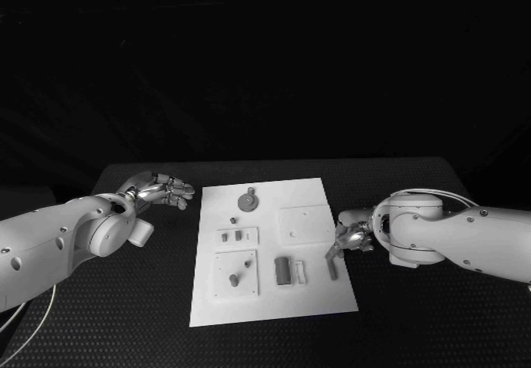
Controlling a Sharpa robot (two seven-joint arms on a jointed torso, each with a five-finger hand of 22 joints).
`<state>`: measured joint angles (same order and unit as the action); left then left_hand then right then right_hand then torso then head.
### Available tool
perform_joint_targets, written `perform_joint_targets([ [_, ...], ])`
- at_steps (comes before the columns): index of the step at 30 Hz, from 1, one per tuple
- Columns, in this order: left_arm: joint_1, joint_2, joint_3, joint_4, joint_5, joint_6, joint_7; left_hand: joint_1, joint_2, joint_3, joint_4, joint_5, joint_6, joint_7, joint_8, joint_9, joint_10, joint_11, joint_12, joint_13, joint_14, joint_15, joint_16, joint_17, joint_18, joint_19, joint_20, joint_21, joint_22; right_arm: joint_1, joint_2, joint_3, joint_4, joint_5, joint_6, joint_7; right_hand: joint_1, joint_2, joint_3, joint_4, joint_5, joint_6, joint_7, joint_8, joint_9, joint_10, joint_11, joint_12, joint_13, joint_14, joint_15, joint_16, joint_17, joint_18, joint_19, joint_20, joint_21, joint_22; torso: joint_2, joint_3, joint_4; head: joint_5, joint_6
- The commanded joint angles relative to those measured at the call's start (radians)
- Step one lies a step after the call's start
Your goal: Assemble the parts on the task board
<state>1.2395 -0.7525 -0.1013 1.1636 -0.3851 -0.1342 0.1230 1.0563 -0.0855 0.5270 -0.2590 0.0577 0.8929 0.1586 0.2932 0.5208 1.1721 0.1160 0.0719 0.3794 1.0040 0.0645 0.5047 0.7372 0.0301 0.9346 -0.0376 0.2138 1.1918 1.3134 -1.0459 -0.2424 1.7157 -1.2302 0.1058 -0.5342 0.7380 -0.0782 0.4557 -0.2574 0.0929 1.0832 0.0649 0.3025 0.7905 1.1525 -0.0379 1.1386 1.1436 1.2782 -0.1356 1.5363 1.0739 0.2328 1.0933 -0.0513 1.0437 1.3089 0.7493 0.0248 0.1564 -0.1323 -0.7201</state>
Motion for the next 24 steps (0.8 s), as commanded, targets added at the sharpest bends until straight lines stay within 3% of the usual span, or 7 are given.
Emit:
perform_joint_targets([
  [1, 0.0, 0.003, 0.0, 0.002, 0.004, 0.005, 0.016, -0.009, 0.001, -0.003, 0.002, 0.003, -0.003, 0.002, 0.001, -0.001, 0.0, -0.004, 0.004, 0.0, 0.006, -0.001, -0.005, 0.002, 0.01, 0.006, 0.002, -0.005, 0.002, -0.016, 0.004, -0.001, -0.003, -0.06, 0.027, -0.008, -0.013, -0.002, 0.002, 0.009, 0.003, -0.008, -0.001, 0.0, 0.004, -0.004, -0.006, -0.001, 0.0, 0.002, -0.001, 0.002, -0.002, 0.029, 0.005, -0.002, -0.003, 0.015, 0.0, -0.0006, 0.001, -0.002, 0.0],
  [8, 0.0, 0.001, 0.0, 0.001, 0.004, 0.004, 0.016, -0.01, 0.0, -0.004, 0.002, 0.002, -0.002, 0.003, 0.002, -0.001, 0.0, -0.004, 0.004, -0.001, 0.006, -0.001, -0.006, 0.003, 0.01, 0.006, 0.002, -0.006, 0.002, -0.056, 0.025, -0.001, -0.015, -0.066, 0.015, -0.008, -0.032, -0.015, 0.02, 0.032, 0.003, -0.027, 0.005, -0.02, -0.001, -0.006, -0.001, -0.005, -0.002, -0.005, 0.0, 0.0, -0.012, 0.029, 0.003, -0.005, -0.003, 0.016, 0.0, 0.0002, 0.0017, -0.002, -0.002],
  [15, 0.0, 0.0, 0.0, 0.001, 0.004, 0.005, 0.015, -0.01, 0.0, -0.005, 0.002, 0.003, -0.003, 0.004, 0.001, -0.002, -0.001, -0.004, 0.003, -0.001, 0.006, -0.001, -0.006, 0.004, 0.01, 0.006, 0.002, -0.006, 0.003, -0.074, 0.042, -0.001, -0.024, -0.083, 0.021, -0.008, -0.03, -0.014, 0.03, 0.033, 0.002, -0.034, 0.01, -0.033, -0.009, -0.01, 0.003, -0.013, -0.006, -0.017, 0.003, -0.003, -0.026, 0.029, -0.001, -0.006, -0.004, 0.017, 0.0, 0.0006, 0.0019, 0.001, -0.008],
  [18, 0.0, -0.001, 0.0, 0.001, 0.004, 0.005, 0.015, -0.01, 0.0, -0.005, 0.002, 0.003, -0.003, 0.005, 0.001, -0.002, -0.001, -0.004, 0.003, -0.001, 0.006, -0.001, -0.007, 0.004, 0.01, 0.006, 0.002, -0.006, 0.003, -0.076, 0.046, -0.001, -0.024, -0.088, 0.019, -0.009, -0.022, -0.003, 0.034, 0.024, 0.002, -0.033, 0.011, -0.038, -0.013, -0.01, 0.005, -0.016, -0.009, -0.02, 0.005, -0.003, -0.03, 0.029, -0.003, -0.005, -0.004, 0.017, 0.0, 0.0005, 0.0011, 0.001, -0.009],
  [22, 0.0, 0.0, 0.0, 0.002, 0.004, 0.006, 0.014, -0.011, -0.001, -0.005, 0.002, 0.003, -0.004, 0.005, 0.001, -0.002, -0.001, -0.004, 0.003, -0.001, 0.006, -0.001, -0.007, 0.004, 0.01, 0.006, 0.002, -0.007, 0.003, -0.08, 0.052, -0.001, -0.023, -0.106, 0.021, -0.01, 0.007, 0.033, 0.031, -0.027, 0.001, -0.031, 0.014, -0.049, -0.022, -0.011, 0.007, -0.021, -0.013, -0.027, 0.008, -0.004, -0.037, 0.029, -0.007, -0.003, -0.001, 0.018, 0.0, 0.0003, 0.0011, 0.0, -0.01],
  [24, 0.0, -0.001, 0.0, 0.002, 0.004, 0.007, 0.014, -0.011, -0.001, -0.005, 0.002, 0.003, -0.004, 0.006, 0.001, -0.002, -0.001, -0.004, 0.003, -0.001, 0.006, -0.001, -0.007, 0.004, 0.01, 0.006, 0.002, -0.007, 0.003, -0.083, 0.058, -0.001, -0.023, -0.122, 0.022, -0.01, 0.053, 0.049, 0.033, -0.034, 0.001, -0.036, 0.017, -0.057, -0.028, -0.012, 0.009, -0.022, -0.015, -0.029, 0.009, -0.004, -0.039, 0.029, -0.01, -0.003, 0.002, 0.019, 0.0, 0.0005, 0.0013, 0.0, -0.01],
])
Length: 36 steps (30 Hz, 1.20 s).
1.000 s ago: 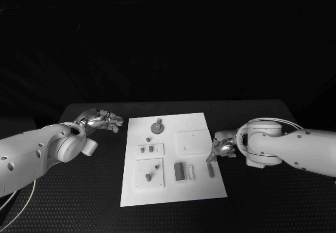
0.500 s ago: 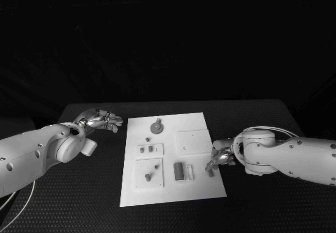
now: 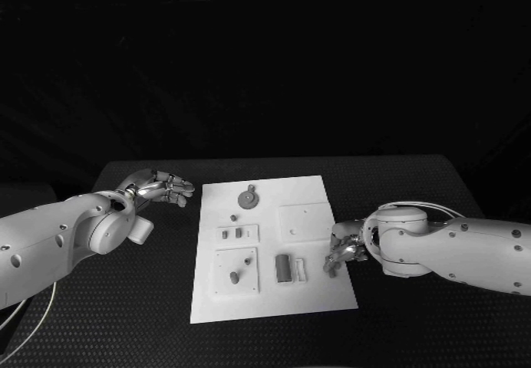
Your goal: Assemble the parts on the task board
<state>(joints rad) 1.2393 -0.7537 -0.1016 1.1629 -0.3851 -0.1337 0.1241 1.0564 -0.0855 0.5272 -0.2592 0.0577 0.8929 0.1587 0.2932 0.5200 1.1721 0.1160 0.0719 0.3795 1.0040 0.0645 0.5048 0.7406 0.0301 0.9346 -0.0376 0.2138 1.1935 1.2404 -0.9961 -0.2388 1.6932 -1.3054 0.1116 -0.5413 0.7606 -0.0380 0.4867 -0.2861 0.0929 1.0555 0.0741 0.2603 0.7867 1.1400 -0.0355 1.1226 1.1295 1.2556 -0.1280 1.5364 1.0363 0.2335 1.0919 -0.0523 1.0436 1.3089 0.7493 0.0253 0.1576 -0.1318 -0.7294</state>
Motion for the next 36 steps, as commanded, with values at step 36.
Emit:
perform_joint_targets([
  [36, 0.0, -0.005, 0.0, 0.005, 0.005, 0.007, 0.012, -0.011, 0.001, -0.005, 0.003, 0.003, -0.003, 0.008, 0.001, -0.001, 0.0, -0.004, 0.003, -0.001, 0.01, -0.002, -0.008, 0.005, 0.011, 0.008, 0.001, -0.007, 0.003, -0.062, 0.068, -0.007, -0.022, -0.042, -0.031, 0.016, 0.172, 0.076, 0.185, -0.007, 0.005, -0.004, 0.021, -0.061, -0.115, 0.008, 0.021, -0.011, -0.018, -0.007, 0.016, -0.003, -0.007, 0.028, -0.014, 0.014, 0.013, 0.019, 0.0, -0.0008, 0.0001, 0.008, -0.015],
])
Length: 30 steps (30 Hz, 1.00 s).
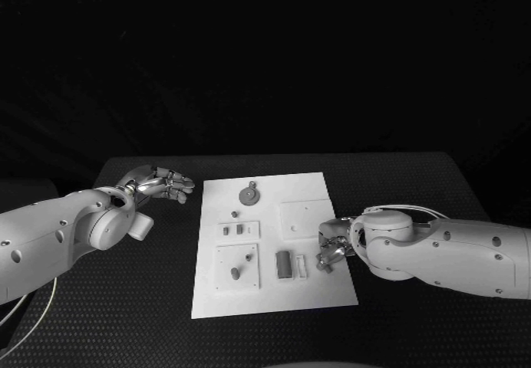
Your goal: Assemble the parts on the task board
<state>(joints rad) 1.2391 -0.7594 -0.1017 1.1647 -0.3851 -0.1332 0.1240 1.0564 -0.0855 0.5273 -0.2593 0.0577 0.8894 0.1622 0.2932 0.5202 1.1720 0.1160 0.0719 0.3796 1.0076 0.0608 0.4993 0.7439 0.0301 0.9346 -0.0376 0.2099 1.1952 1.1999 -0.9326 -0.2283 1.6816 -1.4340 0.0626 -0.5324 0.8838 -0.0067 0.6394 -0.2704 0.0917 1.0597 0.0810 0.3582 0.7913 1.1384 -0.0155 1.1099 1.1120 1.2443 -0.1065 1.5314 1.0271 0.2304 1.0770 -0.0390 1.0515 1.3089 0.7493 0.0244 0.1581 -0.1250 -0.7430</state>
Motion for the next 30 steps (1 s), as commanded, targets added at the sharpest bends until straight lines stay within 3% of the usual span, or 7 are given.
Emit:
perform_joint_targets([
  [1, 0.0, 0.001, 0.001, 0.003, 0.005, 0.006, 0.012, -0.011, 0.001, -0.005, 0.003, 0.003, 0.001, 0.005, 0.001, -0.002, 0.0, -0.004, 0.003, -0.001, 0.006, 0.002, -0.003, 0.002, 0.011, 0.008, 0.001, -0.003, 0.001, -0.022, 0.004, -0.017, -0.011, 0.109, 0.003, 0.008, 0.048, 0.046, 0.035, -0.023, 0.006, -0.007, 0.014, -0.159, -0.12, 0.01, 0.001, 0.002, -0.001, 0.006, -0.006, 0.003, 0.005, 0.031, 0.001, 0.001, 0.006, 0.019, 0.0, 0.0001, -0.0003, 0.001, -0.001],
  [5, 0.0, 0.001, 0.001, 0.002, 0.005, 0.007, 0.012, -0.011, 0.001, -0.005, 0.003, 0.003, 0.001, 0.005, 0.001, -0.002, 0.0, -0.004, 0.003, -0.001, 0.006, 0.002, -0.003, 0.002, 0.011, 0.009, 0.001, -0.004, 0.002, -0.022, -0.001, -0.017, -0.011, 0.235, -0.086, 0.019, 0.04, 0.046, 0.042, -0.023, 0.005, -0.001, 0.012, -0.154, -0.121, 0.015, -0.001, 0.007, 0.001, 0.015, -0.007, 0.006, 0.015, 0.031, 0.006, 0.001, 0.011, 0.019, 0.0, 0.0004, -0.0003, 0.002, -0.001],
  [10, 0.0, 0.001, 0.001, 0.002, 0.005, 0.007, 0.012, -0.01, 0.001, -0.005, 0.002, 0.004, 0.001, 0.004, 0.001, -0.002, 0.0, -0.004, 0.003, -0.001, 0.006, 0.002, -0.003, 0.002, 0.011, 0.009, 0.001, -0.004, 0.002, -0.02, -0.007, -0.016, 0.001, 0.322, -0.152, 0.025, 0.038, 0.041, 0.046, -0.024, 0.004, 0.004, 0.01, -0.151, -0.121, 0.018, -0.003, 0.009, 0.001, 0.019, -0.008, 0.007, 0.018, 0.031, 0.007, 0.0, 0.013, 0.019, 0.0, 0.0003, -0.0003, 0.003, -0.002],
  [18, 0.0, 0.001, 0.001, 0.002, 0.005, 0.007, 0.011, -0.009, 0.0, -0.005, 0.001, 0.004, 0.001, 0.004, 0.001, -0.002, 0.0, -0.004, 0.003, -0.001, 0.006, 0.001, -0.004, 0.003, 0.011, 0.009, 0.001, -0.004, 0.002, -0.014, -0.013, -0.016, 0.021, 0.422, -0.193, 0.03, 0.035, 0.039, 0.049, -0.024, 0.004, 0.008, 0.008, -0.148, -0.121, 0.021, -0.005, 0.012, 0.002, 0.024, -0.009, 0.008, 0.021, 0.031, 0.011, -0.001, 0.016, 0.018, 0.0, 0.0006, -0.0005, 0.005, -0.001],
  [30, 0.0, 0.001, 0.0, 0.003, 0.004, 0.011, 0.01, -0.009, 0.0, -0.005, 0.001, 0.005, 0.002, 0.004, 0.002, -0.002, 0.0, -0.004, 0.003, -0.002, 0.007, 0.002, -0.004, 0.004, 0.011, 0.009, 0.001, -0.005, 0.003, -0.013, -0.007, -0.016, 0.033, 0.45, -0.195, 0.028, 0.033, 0.038, 0.051, -0.024, 0.004, 0.009, 0.007, -0.147, -0.122, 0.023, -0.006, 0.012, 0.002, 0.025, -0.01, 0.008, 0.021, 0.031, 0.012, -0.002, 0.017, 0.018, 0.0, 0.0006, -0.0005, 0.006, -0.003],
])
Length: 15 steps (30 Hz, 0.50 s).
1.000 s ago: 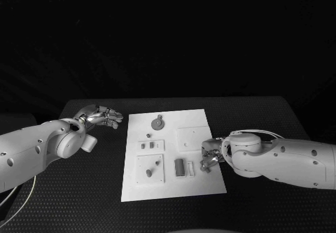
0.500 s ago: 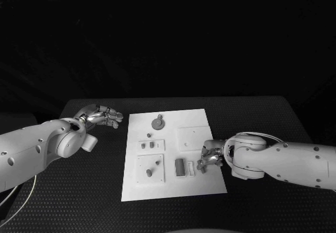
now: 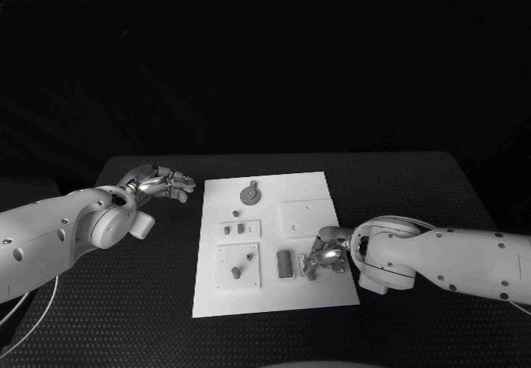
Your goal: Assemble the parts on the task board
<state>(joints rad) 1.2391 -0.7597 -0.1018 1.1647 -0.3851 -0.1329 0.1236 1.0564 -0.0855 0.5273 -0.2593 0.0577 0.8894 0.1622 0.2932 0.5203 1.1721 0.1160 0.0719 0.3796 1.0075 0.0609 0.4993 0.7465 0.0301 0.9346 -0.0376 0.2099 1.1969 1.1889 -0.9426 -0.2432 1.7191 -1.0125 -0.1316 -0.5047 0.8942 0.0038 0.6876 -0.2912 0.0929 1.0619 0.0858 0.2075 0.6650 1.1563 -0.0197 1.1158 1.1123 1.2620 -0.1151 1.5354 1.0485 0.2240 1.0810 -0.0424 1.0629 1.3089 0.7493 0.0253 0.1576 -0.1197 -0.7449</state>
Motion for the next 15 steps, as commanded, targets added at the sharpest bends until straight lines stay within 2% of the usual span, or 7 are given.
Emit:
perform_joint_targets([
  [1, 0.0, 0.001, 0.001, 0.003, 0.004, 0.011, 0.01, -0.009, 0.0, -0.005, 0.001, 0.004, 0.002, 0.004, 0.002, -0.002, 0.0, -0.004, 0.003, -0.002, 0.007, 0.002, -0.005, 0.002, 0.011, 0.009, 0.001, -0.005, 0.001, -0.003, 0.004, -0.002, -0.006, 0.029, -0.001, 0.0, 0.022, 0.028, 0.003, -0.003, 0.003, 0.007, 0.003, 0.004, 0.004, 0.005, -0.002, 0.006, 0.001, 0.008, -0.002, 0.004, 0.0, 0.038, 0.009, 0.001, 0.006, 0.018, 0.0, -0.0003, 0.0, 0.001, -0.001],
  [15, 0.0, 0.001, 0.0, 0.003, 0.004, 0.013, 0.007, -0.01, 0.0, -0.005, 0.001, 0.005, 0.003, 0.003, 0.003, -0.001, 0.0, -0.004, 0.003, -0.002, 0.006, 0.002, -0.006, 0.003, 0.011, 0.009, 0.001, -0.006, 0.002, -0.003, 0.011, -0.001, -0.007, 0.031, -0.045, 0.01, 0.02, 0.027, 0.004, -0.002, 0.003, 0.007, 0.002, 0.004, 0.004, 0.006, -0.002, 0.007, 0.001, 0.01, -0.003, 0.004, 0.001, 0.038, 0.01, 0.001, 0.006, 0.018, 0.0, -0.0003, 0.0002, 0.003, -0.002],
])
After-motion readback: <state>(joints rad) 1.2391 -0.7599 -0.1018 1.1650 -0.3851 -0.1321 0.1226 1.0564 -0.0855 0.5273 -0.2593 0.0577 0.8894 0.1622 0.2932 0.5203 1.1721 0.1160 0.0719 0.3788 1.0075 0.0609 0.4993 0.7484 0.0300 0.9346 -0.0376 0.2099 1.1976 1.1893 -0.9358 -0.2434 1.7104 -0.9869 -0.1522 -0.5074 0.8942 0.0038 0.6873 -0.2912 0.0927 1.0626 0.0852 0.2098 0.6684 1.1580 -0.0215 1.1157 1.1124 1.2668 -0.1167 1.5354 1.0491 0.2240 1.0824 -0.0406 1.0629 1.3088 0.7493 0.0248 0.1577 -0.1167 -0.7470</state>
